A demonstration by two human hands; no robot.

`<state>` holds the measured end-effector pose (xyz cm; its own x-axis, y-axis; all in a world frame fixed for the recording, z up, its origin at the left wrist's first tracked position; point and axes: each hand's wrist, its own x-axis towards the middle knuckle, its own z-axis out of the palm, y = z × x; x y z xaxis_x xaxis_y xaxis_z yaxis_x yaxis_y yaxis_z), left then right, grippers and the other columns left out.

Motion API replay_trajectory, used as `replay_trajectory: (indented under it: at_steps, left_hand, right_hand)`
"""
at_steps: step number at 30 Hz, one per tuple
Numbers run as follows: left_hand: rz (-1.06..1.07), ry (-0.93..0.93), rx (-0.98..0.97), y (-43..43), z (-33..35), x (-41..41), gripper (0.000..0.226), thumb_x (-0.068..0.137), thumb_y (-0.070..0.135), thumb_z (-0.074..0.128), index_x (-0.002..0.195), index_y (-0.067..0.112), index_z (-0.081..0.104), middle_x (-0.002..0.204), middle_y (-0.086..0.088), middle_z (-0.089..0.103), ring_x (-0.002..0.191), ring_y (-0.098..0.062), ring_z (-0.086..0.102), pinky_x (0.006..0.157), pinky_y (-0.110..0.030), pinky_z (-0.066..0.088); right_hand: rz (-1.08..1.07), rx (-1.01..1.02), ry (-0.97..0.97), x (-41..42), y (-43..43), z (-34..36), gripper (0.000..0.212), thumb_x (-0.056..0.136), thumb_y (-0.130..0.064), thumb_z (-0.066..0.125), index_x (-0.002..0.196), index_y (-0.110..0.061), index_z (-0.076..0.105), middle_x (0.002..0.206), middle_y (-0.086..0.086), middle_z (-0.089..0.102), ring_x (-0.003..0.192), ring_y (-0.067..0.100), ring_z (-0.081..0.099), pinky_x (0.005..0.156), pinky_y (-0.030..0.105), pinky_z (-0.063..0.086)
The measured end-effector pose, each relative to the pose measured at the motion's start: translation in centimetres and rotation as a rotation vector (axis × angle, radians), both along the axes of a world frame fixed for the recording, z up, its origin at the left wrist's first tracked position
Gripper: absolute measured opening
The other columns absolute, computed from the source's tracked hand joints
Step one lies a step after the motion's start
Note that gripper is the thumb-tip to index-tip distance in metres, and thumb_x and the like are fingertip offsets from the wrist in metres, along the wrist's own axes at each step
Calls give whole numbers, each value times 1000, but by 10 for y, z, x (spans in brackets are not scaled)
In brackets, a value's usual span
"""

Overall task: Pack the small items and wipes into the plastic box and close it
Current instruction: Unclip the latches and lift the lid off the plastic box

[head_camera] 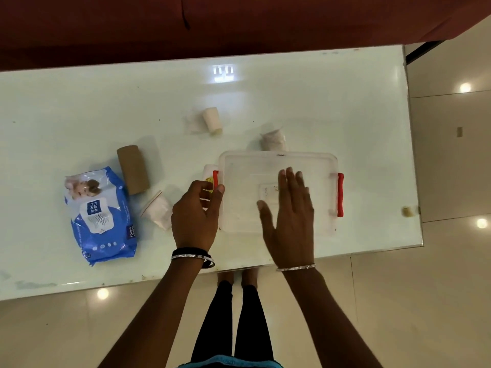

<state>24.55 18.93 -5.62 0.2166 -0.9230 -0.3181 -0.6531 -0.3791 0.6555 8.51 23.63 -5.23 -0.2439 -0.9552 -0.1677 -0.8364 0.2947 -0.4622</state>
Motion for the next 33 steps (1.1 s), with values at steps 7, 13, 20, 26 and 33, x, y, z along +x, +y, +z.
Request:
replay_trajectory:
  at_steps: [7, 13, 20, 26, 33]
  left_hand:
    - [10, 17, -14, -5, -1, 8, 37, 88, 44, 60, 99, 12, 74, 86, -5, 76, 75, -19, 70, 73, -38, 60]
    - [-1, -69, -19, -5, -5, 9, 31, 93, 36, 57, 98, 14, 77, 85, -5, 78, 75, -22, 71, 71, -28, 54]
    - [113, 172, 154, -8, -25, 19, 27, 93, 32, 59, 98, 11, 75, 78, 2, 69, 77, -25, 71, 74, -39, 60]
    - [-7, -177, -127, 12, -2, 4, 35, 97, 33, 50, 125, 15, 60, 121, -7, 66, 111, -25, 62, 89, -39, 53]
    - [-606, -286, -88, 40, 11, -58, 73, 94, 51, 45, 154, 20, 17, 163, -5, 11, 151, -23, 8, 120, -43, 22]
  right_hand:
    - [87, 81, 212, 12, 8, -27, 76, 101, -54, 29, 159, -11, 6, 168, 7, -2, 156, 24, -5, 127, 47, 9]
    - [99, 76, 331, 13, 9, -35, 78, 101, -57, 27, 159, -9, 7, 168, 8, -1, 156, 26, -2, 126, 46, 10]
    - [105, 66, 309, 12, 9, -32, 78, 101, -58, 26, 159, -9, 8, 168, 8, 0, 156, 26, -2, 127, 46, 10]
    - [-46, -93, -76, -2, 6, -10, 56, 99, -26, 54, 150, -5, 40, 160, 8, 33, 154, 26, 19, 124, 50, 18]
    - [-693, -221, -81, -67, 11, 1, 32, 98, -22, 58, 127, -8, 65, 123, 10, 66, 113, 24, 62, 98, 46, 49]
